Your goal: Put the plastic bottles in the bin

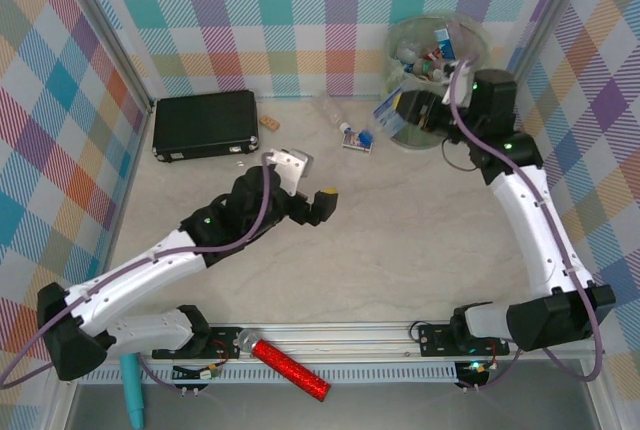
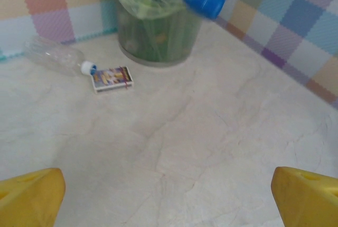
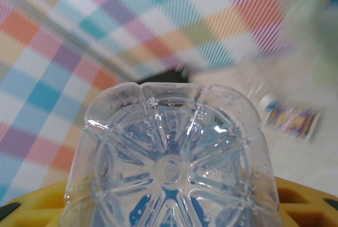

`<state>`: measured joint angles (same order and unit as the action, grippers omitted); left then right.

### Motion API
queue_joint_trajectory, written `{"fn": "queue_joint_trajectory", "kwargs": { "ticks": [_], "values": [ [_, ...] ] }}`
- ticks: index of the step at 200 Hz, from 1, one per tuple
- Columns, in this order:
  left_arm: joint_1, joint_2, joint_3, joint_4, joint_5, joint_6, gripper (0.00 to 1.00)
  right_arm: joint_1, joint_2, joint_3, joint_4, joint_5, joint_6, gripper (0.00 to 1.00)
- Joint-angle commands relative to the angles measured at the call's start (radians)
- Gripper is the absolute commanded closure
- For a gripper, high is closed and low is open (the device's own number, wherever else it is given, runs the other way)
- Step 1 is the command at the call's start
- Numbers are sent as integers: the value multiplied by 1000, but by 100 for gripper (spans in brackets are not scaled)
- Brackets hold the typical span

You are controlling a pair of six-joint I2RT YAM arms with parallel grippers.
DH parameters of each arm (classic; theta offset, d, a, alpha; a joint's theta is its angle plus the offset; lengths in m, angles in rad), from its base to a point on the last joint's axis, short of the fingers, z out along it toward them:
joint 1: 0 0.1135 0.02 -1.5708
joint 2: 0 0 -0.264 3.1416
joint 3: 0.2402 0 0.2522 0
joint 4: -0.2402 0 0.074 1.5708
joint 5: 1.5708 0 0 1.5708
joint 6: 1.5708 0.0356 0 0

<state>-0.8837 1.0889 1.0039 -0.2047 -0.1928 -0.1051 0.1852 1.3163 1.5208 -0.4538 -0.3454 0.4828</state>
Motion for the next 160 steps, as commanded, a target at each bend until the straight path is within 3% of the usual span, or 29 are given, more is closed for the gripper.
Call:
{"fn": "queue_joint_trajectory", "kwargs": {
  "ticks": [1,39,71,99,160],
  "values": [
    [-9,-36,-13,7,-98,-19,1,-17,42,114,-42,239,-97,45],
    [-2,-13,36,-26,-108,-15,0,-28,159,264,10,528,-224,47],
    [1,21,60,-39,-106,-15,0,-33,288,331,122,684,-341,47],
    [2,31,55,-31,-97,-26,0,-50,437,454,146,729,-417,47],
    [10,48,59,-47,-91,-45,0,-78,750,793,123,700,-460,46]
  ]
}}
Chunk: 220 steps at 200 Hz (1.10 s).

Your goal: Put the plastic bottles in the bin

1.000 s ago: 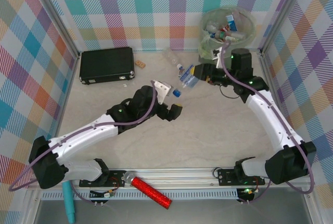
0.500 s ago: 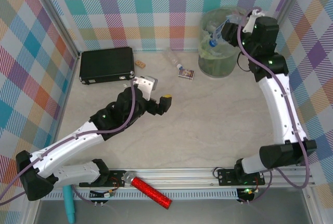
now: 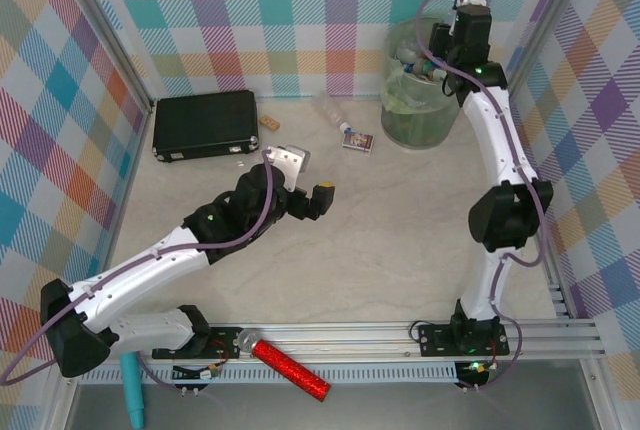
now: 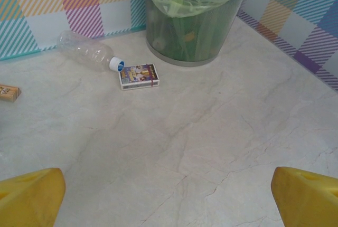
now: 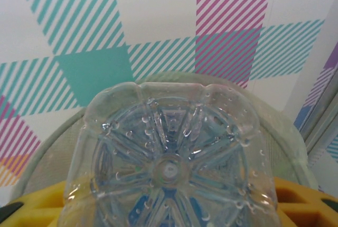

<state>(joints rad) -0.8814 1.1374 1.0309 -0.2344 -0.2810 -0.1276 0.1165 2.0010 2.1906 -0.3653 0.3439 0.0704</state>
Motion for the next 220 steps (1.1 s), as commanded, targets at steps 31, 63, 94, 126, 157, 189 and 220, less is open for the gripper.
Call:
{"fn": "queue_joint_trajectory", "kwargs": {
  "ticks": [31,63,94,126,157,189,220],
  "values": [
    [15,1,43,-35,-5,-24,0,-15,168,220,48,-32,-38,46],
    [20,1,50,-74,-9,-28,1,-15,217,246,109,-116,-24,46],
    [28,8,54,-82,-4,-34,0,-8,260,257,158,-171,-68,46],
    [33,17,52,-81,3,-39,0,-5,337,333,119,-164,-148,47],
    [39,26,50,-75,17,-43,0,-8,385,381,41,-150,-205,47],
    [46,40,53,-73,36,-48,0,-12,395,383,-12,-144,-210,40],
    [51,45,55,-72,42,-47,0,-12,357,383,-55,-148,-179,24]
  ]
}}
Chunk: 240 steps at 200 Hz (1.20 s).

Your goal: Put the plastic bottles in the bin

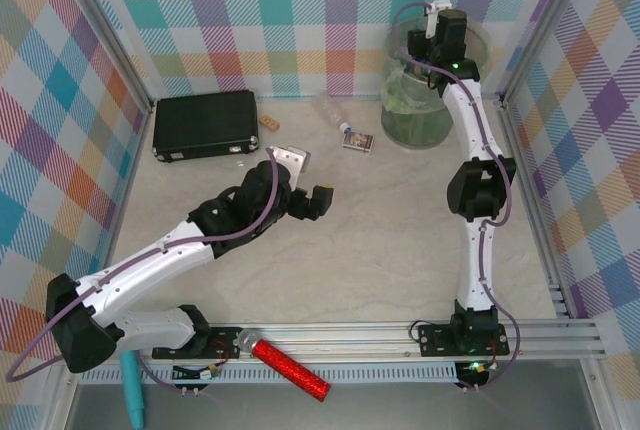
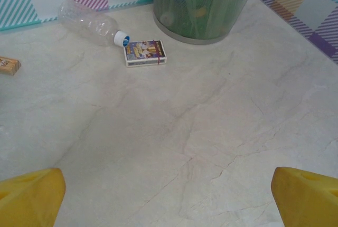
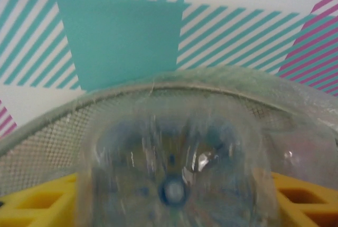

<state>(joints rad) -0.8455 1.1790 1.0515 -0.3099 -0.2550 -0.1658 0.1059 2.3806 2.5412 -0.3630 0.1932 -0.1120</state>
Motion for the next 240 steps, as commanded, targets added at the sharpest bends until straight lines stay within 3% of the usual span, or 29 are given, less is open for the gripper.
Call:
{"fn": "queue_joint_trajectory", "kwargs": {
  "ticks": [1,88,127,136,172,240],
  "values": [
    [15,3,33,3,16,-10,1,-1,-24,32,-58,2,5,24],
    [21,-4,19,14,23,-33,1,0,-214,17,-126,-37,89,15],
    [47,38,42,-3,8,-60,1,0,-322,-95,-137,-76,158,5],
    [58,54,48,5,12,-72,0,1,-358,-145,-132,-90,180,0],
    [112,152,77,74,18,-143,0,19,-551,-452,-32,-140,270,1],
    [273,449,217,134,129,-442,0,77,-1002,-1105,207,-132,394,1]
  ]
}}
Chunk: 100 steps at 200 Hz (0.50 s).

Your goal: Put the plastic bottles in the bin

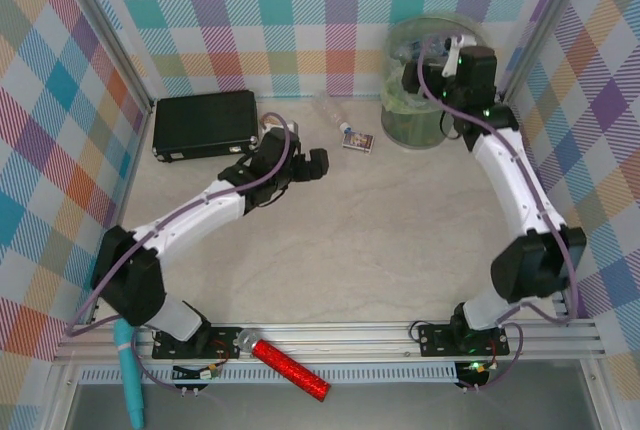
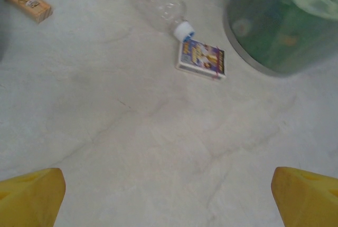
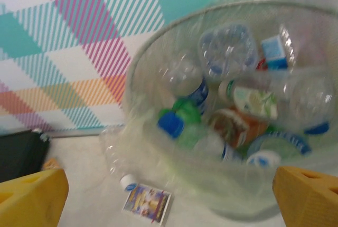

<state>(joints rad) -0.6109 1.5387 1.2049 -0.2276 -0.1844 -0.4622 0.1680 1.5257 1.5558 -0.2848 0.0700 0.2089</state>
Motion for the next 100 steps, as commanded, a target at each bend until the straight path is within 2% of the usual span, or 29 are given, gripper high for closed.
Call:
{"fn": "queue_joint_trajectory", "kwargs": {
  "ticks": [1,53,100],
  "values": [
    [39,96,65,55,59,-149,0,16,-153,-126,130,-9,74,1],
    [66,339,216,135,77,-259,5,26,-435,-482,166,-16,135,1],
    [67,554,371,240,85,-278,9,29,-566,-718,213,-63,191,1]
  ]
}}
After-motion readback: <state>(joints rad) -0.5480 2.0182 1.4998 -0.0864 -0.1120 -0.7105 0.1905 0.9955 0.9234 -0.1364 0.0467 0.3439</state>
